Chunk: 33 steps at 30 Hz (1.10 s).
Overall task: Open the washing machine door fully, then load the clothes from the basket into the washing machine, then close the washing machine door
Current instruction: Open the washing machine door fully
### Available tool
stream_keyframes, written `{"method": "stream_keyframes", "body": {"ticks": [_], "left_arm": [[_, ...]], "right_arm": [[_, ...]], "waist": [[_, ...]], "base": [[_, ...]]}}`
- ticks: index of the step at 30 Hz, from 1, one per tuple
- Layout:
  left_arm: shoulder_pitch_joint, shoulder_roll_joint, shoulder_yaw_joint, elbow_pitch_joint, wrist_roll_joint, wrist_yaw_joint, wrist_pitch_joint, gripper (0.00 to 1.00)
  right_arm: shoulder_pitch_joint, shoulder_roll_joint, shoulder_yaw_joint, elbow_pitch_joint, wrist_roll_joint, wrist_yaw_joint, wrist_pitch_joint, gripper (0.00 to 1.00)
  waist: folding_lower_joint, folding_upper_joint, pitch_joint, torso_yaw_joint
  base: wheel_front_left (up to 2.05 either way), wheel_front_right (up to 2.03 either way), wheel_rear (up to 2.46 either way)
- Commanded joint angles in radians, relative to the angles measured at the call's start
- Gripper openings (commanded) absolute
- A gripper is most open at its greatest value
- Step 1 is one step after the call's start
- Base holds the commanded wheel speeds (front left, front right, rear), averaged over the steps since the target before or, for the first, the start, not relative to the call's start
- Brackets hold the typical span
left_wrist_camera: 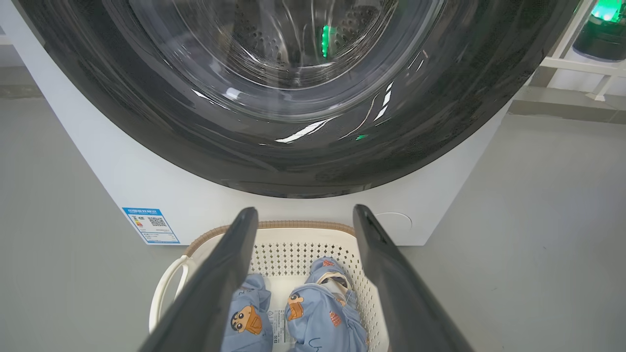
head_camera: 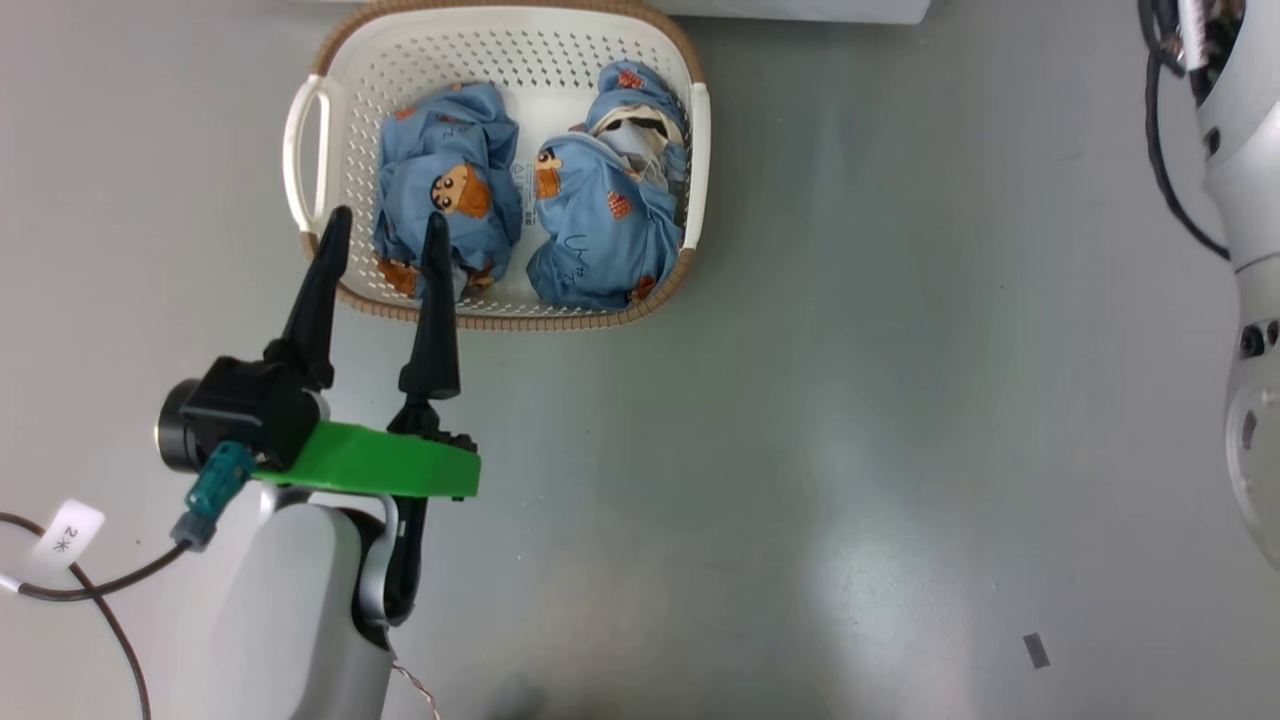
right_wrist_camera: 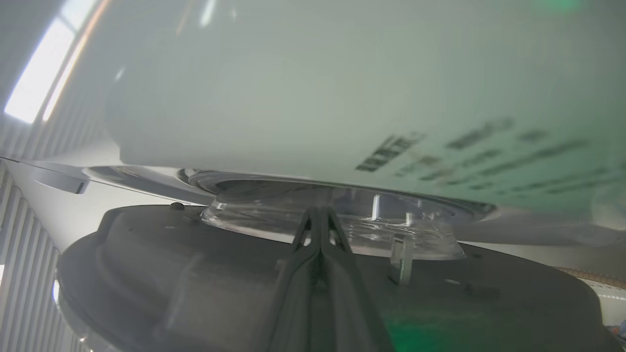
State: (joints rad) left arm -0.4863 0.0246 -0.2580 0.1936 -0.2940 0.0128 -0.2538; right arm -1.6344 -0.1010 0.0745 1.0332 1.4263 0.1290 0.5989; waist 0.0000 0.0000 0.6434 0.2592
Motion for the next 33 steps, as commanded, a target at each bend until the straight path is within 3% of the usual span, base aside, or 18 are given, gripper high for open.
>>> {"method": "stream_keyframes", "body": {"ticks": [1, 21, 33], "left_arm": [[0.004, 0.026, 0.032, -0.017, -0.006, 0.008, -0.008, 1.00], [0.060, 0.026, 0.035, 0.009, 0.003, 0.012, -0.008, 1.00], [0.115, 0.026, 0.037, 0.034, 0.023, 0.007, -0.008, 1.00]], "right_arm": [[0.029, 0.051, 0.013, -0.035, 0.006, 0.002, 0.022, 0.00], [0.403, 0.051, 0.072, -0.261, 0.068, 0.002, 0.143, 0.00], [0.582, 0.051, 0.168, -0.395, 0.159, 0.002, 0.078, 0.00]], "waist": [[0.0000, 0.0000, -0.009, -0.003], [0.0000, 0.0000, -0.130, -0.020], [0.0000, 0.0000, -0.230, -0.035]], "base": [[0.00, 0.00, 0.00], [0.00, 0.00, 0.00], [0.00, 0.00, 0.00]]}}
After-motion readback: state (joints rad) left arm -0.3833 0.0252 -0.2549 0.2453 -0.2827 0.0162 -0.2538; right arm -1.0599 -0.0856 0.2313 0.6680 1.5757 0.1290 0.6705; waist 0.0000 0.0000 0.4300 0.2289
